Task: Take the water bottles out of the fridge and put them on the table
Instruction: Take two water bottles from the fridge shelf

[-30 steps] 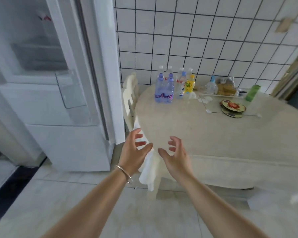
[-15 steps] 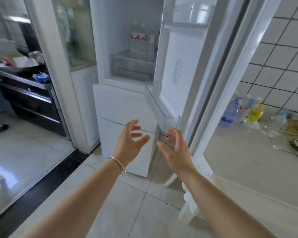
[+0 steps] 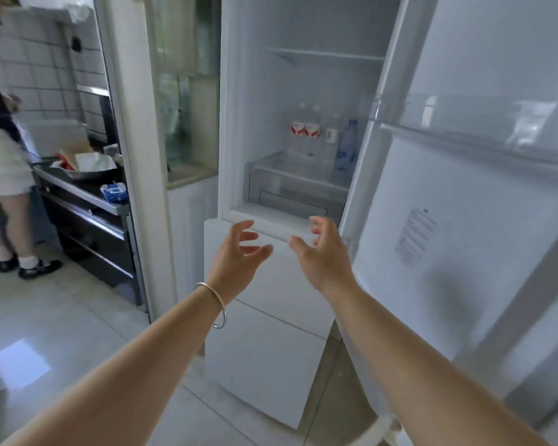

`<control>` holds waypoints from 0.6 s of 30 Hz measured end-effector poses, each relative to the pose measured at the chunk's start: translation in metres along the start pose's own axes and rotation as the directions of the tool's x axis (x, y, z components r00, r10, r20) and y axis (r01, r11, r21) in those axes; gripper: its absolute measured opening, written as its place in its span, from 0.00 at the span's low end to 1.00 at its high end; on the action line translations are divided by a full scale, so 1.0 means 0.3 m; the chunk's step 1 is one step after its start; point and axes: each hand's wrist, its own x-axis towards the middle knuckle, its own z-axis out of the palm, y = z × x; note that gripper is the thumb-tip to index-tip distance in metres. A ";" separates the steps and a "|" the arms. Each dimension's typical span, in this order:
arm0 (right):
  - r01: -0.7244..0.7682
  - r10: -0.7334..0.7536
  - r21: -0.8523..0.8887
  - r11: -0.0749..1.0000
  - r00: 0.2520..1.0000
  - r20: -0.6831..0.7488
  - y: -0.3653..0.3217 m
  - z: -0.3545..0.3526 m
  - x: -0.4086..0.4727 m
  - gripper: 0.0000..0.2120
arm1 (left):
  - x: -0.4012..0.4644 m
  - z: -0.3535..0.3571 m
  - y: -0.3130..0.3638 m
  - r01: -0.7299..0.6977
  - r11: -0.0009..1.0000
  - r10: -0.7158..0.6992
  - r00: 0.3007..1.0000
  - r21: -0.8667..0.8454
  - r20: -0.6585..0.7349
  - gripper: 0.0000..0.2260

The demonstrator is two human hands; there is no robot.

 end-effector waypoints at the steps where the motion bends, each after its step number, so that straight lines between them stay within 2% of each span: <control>1: -0.012 0.012 -0.008 1.000 1.000 0.001 0.001 0.015 0.057 0.25 | 0.051 0.002 -0.002 0.000 1.000 0.000 1.000 -0.008 0.001 0.23; 8: -0.049 0.047 -0.063 0.997 0.999 -0.027 0.047 0.145 0.427 0.27 | 0.419 0.029 -0.093 0.003 0.999 -0.003 1.000 -0.052 -0.006 0.23; 14: -0.214 0.215 0.016 0.977 0.969 -0.120 0.149 0.292 0.747 0.27 | 0.824 0.048 -0.233 0.000 0.997 0.007 0.996 -0.078 0.087 0.23; 18: -0.274 0.278 0.050 0.960 0.933 -0.227 0.173 0.363 0.966 0.26 | 1.105 0.071 -0.283 -0.015 0.999 0.023 0.985 -0.046 0.170 0.22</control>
